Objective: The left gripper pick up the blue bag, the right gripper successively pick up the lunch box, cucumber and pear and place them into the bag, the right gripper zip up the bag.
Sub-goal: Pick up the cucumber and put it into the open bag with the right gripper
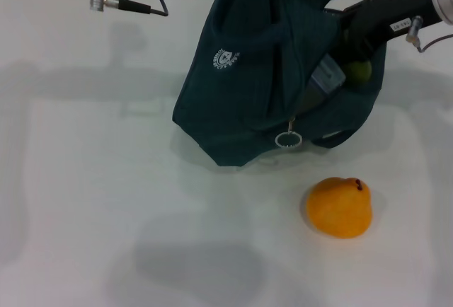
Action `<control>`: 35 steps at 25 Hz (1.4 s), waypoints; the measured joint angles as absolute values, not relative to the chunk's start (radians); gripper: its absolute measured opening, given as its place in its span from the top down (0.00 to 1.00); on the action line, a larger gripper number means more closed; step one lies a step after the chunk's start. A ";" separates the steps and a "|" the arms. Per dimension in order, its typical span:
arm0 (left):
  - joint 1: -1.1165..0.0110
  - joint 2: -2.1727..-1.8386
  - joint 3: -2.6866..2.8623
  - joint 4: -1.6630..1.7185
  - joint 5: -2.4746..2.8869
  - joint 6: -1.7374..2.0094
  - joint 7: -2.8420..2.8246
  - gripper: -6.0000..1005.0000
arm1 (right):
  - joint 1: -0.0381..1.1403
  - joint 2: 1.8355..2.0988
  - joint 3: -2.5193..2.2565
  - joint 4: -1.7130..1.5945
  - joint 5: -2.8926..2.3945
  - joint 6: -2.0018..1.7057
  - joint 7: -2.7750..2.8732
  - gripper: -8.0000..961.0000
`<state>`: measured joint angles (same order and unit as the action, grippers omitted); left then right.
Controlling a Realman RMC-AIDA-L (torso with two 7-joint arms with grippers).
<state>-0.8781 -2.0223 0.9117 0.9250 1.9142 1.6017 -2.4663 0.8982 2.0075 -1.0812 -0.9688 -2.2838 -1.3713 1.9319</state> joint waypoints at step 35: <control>-0.886 -2.000 0.906 0.824 1.762 1.699 -2.493 0.95 | 0.825 2.008 -1.034 -1.078 -2.227 -1.406 1.963 0.38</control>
